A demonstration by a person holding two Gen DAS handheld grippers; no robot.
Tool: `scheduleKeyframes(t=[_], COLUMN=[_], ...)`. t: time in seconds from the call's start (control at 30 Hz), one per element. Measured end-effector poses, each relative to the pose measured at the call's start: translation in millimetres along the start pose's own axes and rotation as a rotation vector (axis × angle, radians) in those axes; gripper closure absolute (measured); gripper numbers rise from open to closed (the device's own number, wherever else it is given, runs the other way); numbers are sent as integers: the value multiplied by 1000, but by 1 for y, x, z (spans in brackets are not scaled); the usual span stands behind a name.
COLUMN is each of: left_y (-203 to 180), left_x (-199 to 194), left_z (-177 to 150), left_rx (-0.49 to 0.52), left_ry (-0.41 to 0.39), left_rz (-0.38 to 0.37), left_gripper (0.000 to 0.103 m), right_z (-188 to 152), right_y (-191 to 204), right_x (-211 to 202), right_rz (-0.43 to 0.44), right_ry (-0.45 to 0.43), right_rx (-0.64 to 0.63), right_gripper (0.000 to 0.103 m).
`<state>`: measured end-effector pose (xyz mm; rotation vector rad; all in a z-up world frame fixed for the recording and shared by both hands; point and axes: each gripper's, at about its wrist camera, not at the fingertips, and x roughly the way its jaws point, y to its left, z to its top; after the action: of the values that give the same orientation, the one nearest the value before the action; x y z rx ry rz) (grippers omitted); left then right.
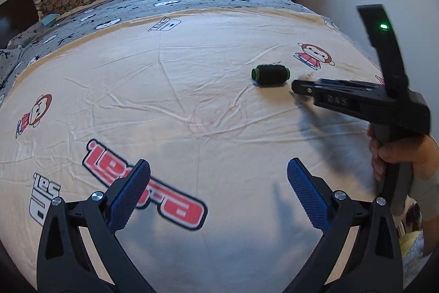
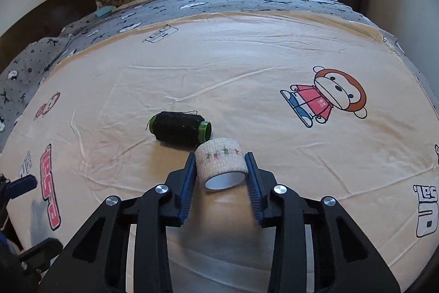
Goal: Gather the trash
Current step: 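Grasp the black thread spool with the left gripper while the right gripper grasps the white tape roll, then lower the spool and tape roll into the bin and open both grippers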
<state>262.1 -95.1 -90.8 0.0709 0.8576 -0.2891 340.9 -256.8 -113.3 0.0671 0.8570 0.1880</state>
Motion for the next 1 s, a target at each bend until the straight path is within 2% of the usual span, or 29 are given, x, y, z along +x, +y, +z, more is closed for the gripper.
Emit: scheduleKeyframes(t=[0.3,0.53,0.63,0.73,0.8,0.83,1.0], left_y=[-34,-70,-78,-81,-81,-79,-73], left_x=[34,72,92,110,118,119,110], left_z=[37,73,84,91,94,95,93], left_rx=[19,45,37,28,16,15,27], left_ry=[-11,-28,-10,33,58,59,53], left_rz=[2,17,26,25,27,30,7], left_gripper=[8,9,16,28,46,51,52], right_z=[-47,-76,-84,-88,-89,-89,-88], right_y=[-21,-46,-52,-53,-52,-51,-46], right_x=[-81,-108,-111,-112,-114,-115,-117], right_rz=[-74,-35,-11,9,19,20,27], right_ry=[-43,-80,-96,-96,-101,-105,-110], right_rx=[-28,33,53,57,51,47,38], right_gripper=[67,67,67,67,67,67,67])
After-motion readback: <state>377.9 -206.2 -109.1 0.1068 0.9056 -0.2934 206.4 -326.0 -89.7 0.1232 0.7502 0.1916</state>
